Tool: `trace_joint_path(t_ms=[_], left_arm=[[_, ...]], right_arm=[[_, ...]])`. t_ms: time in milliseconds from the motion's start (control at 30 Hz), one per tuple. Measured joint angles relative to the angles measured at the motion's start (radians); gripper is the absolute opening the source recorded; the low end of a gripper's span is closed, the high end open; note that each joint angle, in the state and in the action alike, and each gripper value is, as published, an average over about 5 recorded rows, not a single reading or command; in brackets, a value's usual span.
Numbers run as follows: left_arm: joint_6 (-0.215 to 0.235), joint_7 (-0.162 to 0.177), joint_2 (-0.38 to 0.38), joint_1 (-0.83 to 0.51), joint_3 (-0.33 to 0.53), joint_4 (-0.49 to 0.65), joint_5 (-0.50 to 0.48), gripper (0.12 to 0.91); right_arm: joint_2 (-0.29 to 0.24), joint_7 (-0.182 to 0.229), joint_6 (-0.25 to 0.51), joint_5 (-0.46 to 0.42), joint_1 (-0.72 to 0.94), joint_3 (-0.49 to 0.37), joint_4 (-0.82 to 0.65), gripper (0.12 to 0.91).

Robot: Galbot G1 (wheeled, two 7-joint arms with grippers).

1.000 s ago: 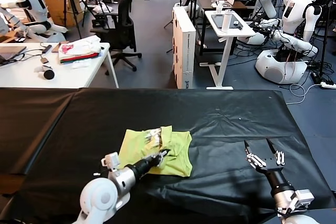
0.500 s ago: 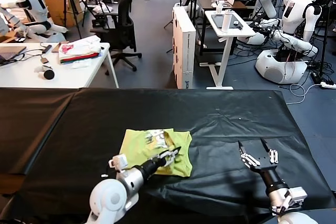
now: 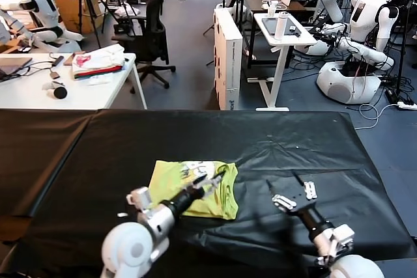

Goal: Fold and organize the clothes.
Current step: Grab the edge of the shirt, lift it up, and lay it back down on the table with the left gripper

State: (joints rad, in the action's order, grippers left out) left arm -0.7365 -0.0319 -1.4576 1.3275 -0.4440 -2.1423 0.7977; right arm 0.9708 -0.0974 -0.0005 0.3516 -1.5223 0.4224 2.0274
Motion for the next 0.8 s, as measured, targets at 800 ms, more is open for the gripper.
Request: trace_joint_path(t_ms=[800], left_arm=[[0.074, -0.009, 0.04, 0.092, -0.108, -0.027, -0.155, 0.907]], right_arm=[[0.033, 0.214, -0.181, -0.133, 0.321, -0.445, -0.097, 0.907]])
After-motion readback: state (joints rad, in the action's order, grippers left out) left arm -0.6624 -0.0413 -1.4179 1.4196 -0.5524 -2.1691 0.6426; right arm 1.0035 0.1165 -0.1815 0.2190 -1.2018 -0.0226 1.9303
